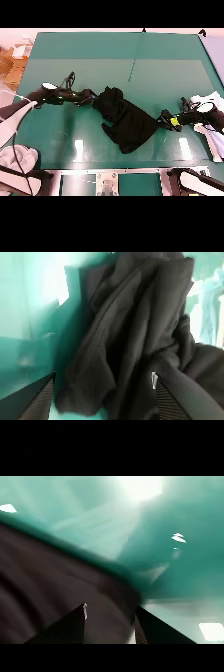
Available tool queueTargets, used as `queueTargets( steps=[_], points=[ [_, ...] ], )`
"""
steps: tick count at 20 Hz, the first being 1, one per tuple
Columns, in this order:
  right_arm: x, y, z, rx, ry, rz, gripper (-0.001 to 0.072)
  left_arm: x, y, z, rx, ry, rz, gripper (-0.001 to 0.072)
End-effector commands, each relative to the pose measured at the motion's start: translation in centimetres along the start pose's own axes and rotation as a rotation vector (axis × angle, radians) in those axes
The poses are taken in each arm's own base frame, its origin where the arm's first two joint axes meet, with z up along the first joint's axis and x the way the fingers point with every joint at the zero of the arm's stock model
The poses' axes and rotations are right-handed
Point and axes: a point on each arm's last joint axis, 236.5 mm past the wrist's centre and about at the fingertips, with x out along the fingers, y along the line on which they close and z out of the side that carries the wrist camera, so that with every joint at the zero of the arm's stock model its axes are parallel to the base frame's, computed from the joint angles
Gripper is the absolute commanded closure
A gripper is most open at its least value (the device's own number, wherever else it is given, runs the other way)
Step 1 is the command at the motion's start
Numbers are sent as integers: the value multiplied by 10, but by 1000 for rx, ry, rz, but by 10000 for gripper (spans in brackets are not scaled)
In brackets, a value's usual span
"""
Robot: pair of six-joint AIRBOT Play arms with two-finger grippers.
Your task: Fold the shirts.
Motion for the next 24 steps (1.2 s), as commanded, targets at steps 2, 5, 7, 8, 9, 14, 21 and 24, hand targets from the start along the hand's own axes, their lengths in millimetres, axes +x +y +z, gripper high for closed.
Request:
queueTargets(
  steps=[2,5,7,8,9,14,21,24],
  points=[
    [19,9,4,-6,17,75,373,22,3,-2,-4,-17,-15,7],
    [17,18,12,-50,-15,107,693,21,6,13,-15,-78,-1,682],
    [7,30,21,-114,-31,123,694,12,-13,29,16,-97,-52,684],
    [-3,40,27,-145,-40,138,695,0,-31,41,46,-108,-96,685],
    [-20,57,37,-184,-60,162,695,-19,-56,58,100,-133,-141,686],
    [-195,180,85,-499,-404,296,695,-185,-199,131,441,-459,-202,686],
    [-487,289,-23,-908,-1120,378,694,-401,-371,48,917,-810,-2,686],
    [-541,283,-72,-943,-1312,331,694,-468,-403,1,986,-987,153,685]
  ],
)
